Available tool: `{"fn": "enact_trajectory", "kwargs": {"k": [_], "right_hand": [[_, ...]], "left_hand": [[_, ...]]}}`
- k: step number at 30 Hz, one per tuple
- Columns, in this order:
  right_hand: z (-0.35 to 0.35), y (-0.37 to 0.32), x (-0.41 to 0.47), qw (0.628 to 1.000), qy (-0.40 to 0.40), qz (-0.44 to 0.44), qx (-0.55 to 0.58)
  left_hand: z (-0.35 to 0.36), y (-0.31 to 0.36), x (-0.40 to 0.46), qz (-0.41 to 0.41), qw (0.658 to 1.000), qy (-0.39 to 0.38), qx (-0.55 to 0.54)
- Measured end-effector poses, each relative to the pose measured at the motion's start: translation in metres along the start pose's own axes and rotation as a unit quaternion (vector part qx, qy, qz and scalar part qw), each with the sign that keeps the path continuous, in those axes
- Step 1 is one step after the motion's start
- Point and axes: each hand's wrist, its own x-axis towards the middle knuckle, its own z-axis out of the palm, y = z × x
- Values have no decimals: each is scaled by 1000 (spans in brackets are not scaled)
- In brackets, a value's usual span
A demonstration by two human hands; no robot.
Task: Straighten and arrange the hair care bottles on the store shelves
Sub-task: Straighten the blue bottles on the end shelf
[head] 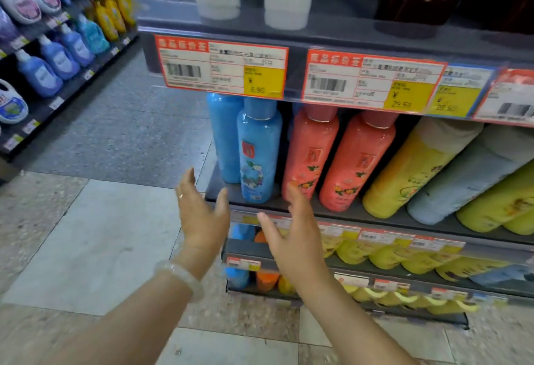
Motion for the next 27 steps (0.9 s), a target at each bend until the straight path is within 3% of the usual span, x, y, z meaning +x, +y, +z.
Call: {"fn": "enact_trajectory", "kwargs": {"k": [3,7,13,27], "right_hand": [[20,-10,11,996,60,57,14],[47,-21,23,980,174,97,26],[68,-38,42,956,254,142,27],[76,-34,46,945,292,147,-6]], "left_hand": [[-5,5,34,40,990,-133,-19],[-1,9,62,85,967,-223,-86],[4,3,83,71,950,-280,-115],[-13,-16,86,80,939,-323,-91]]}}
